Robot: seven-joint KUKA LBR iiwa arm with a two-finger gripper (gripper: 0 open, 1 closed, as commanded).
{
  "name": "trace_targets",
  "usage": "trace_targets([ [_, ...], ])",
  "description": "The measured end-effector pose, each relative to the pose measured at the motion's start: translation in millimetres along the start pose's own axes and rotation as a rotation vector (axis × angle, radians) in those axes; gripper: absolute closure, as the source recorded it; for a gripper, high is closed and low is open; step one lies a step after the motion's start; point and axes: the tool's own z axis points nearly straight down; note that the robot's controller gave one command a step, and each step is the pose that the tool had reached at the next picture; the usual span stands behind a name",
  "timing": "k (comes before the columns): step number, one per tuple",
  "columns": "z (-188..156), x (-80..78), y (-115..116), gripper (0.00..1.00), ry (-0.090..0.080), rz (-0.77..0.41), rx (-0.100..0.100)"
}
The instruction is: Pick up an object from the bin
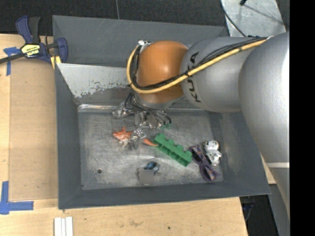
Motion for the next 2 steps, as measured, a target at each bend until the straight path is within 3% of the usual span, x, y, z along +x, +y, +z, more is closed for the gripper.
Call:
trace_targets([
  [1,4.2,3.7,-22.8,1.00,0.001,0.027,0.000],
  [2,4.2,3.8,-22.9,1.00,0.001,0.027,0.000],
])
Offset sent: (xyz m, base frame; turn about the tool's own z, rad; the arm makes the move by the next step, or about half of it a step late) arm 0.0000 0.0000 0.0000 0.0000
